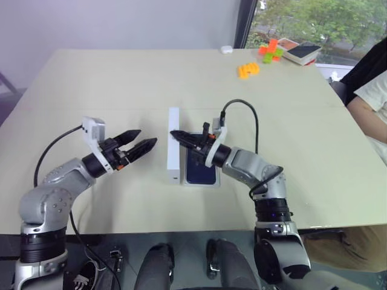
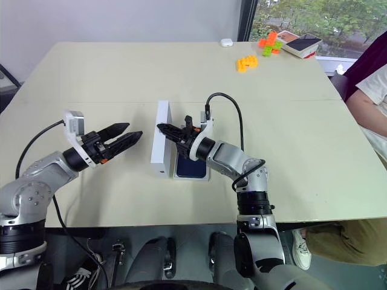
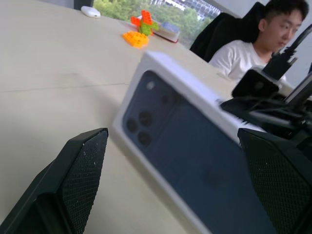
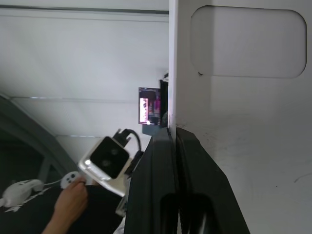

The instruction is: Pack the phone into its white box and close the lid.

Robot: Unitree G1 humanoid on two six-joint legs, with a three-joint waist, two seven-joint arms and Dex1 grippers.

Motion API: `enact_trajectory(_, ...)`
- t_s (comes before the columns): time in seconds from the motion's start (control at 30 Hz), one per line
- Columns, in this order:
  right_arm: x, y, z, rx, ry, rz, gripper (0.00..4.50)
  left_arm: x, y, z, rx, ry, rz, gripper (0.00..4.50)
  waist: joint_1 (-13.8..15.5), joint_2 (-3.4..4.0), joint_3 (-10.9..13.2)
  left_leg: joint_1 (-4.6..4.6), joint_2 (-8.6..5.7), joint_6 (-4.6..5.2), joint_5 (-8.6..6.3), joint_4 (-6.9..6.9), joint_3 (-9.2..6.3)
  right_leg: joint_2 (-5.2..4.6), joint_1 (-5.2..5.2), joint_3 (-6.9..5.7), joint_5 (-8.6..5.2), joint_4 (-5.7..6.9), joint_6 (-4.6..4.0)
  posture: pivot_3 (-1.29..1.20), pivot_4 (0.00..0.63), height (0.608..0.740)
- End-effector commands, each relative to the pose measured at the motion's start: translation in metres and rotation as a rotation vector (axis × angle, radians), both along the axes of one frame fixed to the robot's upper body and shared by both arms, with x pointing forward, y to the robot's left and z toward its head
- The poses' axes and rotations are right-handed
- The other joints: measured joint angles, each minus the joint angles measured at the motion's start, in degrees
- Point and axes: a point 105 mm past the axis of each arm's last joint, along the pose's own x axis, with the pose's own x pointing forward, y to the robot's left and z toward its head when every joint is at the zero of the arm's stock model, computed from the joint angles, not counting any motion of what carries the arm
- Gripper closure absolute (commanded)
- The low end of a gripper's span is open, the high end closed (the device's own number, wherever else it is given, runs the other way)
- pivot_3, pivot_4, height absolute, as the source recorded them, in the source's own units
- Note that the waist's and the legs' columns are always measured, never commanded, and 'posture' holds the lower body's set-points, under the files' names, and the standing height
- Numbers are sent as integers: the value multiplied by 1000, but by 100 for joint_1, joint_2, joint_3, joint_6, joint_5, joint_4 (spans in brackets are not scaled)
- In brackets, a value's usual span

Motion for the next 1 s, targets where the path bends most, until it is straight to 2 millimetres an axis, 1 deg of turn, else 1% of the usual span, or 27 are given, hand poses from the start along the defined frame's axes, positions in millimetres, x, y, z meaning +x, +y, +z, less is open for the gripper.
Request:
enact_trajectory(0.03,-2,1,7,29,-35,2,4500,0,2,4,-14,-24,8,523,-1,0,0,0,0,0,0,0,0,0,0,0,0,0,0,0,150,740)
enact_trajectory(0.07,-2,1,5,25,-30,-2,4500,0,2,4,-16,-22,6,792,-1,0,0,0,0,0,0,0,-1,0,0,0,0,0,0,0,150,740)
enact_trajectory(0.1,-1,0,3,18,-30,-9,4500,0,0,2,-18,-15,4,1329,0,0,0,0,0,0,0,0,-1,0,0,0,0,0,0,0,150,740)
enact_trajectory(0.13,-1,-1,2,13,-31,-15,4500,1,-1,0,-18,-11,4,1758,-1,0,0,1,1,0,0,0,-1,1,0,0,0,0,0,0,150,740)
enact_trajectory(0.27,1,-5,0,5,-36,-32,4500,4,-4,-8,7,-3,13,3830,0,0,0,1,0,0,0,0,0,1,0,-1,0,1,0,0,150,740)
enact_trajectory(0.3,1,-6,0,5,-38,-33,4500,5,-5,-11,17,-3,14,4417,0,0,0,1,0,0,0,0,0,1,0,-1,0,1,0,0,150,740)
enact_trajectory(0.37,1,-8,-1,0,-40,-34,4500,7,-13,-20,40,10,8,4465,1,0,0,2,0,0,0,0,0,1,0,-1,0,1,0,0,150,740)
enact_trajectory(0.4,1,-9,-3,-6,-39,-36,4500,9,-20,-22,42,6,-1,4465,1,0,0,1,0,0,0,0,0,1,0,-1,0,1,0,0,150,740)
enact_trajectory(0.57,1,-13,-4,-20,-51,-49,4500,12,-49,-29,44,5,-64,4465,12,-1,-1,0,-1,0,0,0,0,0,0,-2,0,1,0,0,150,740)
enact_trajectory(0.63,2,-14,-2,-16,-54,-54,4500,13,-53,-32,54,6,-76,4465,10,-1,-1,1,-1,0,0,0,0,1,0,-2,0,1,0,0,150,740)
enact_trajectory(0.73,3,-18,-1,-10,-55,-57,3601,15,-58,-34,45,9,-91,4500,3,-1,-1,2,0,0,0,0,1,2,0,-2,0,3,0,0,150,740)
enact_trajectory(0.87,3,-24,3,-50,-102,-57,1672,16,-63,-34,32,5,-103,4500,5,-1,-1,2,0,0,0,0,1,2,0,-4,0,2,0,0,150,740)
enact_trajectory(0.97,3,-36,14,-160,-232,-38,204,16,-66,-33,23,3,-113,4500,13,-1,-1,0,-1,0,0,1,1,1,0,-5,0,1,0,0,150,740)
enact_trajectory(1.0,3,-39,16,-190,-262,-36,204,16,-66,-32,21,3,-114,4500,16,-1,-1,0,-2,0,0,2,1,0,0,-5,0,1,0,0,150,740)
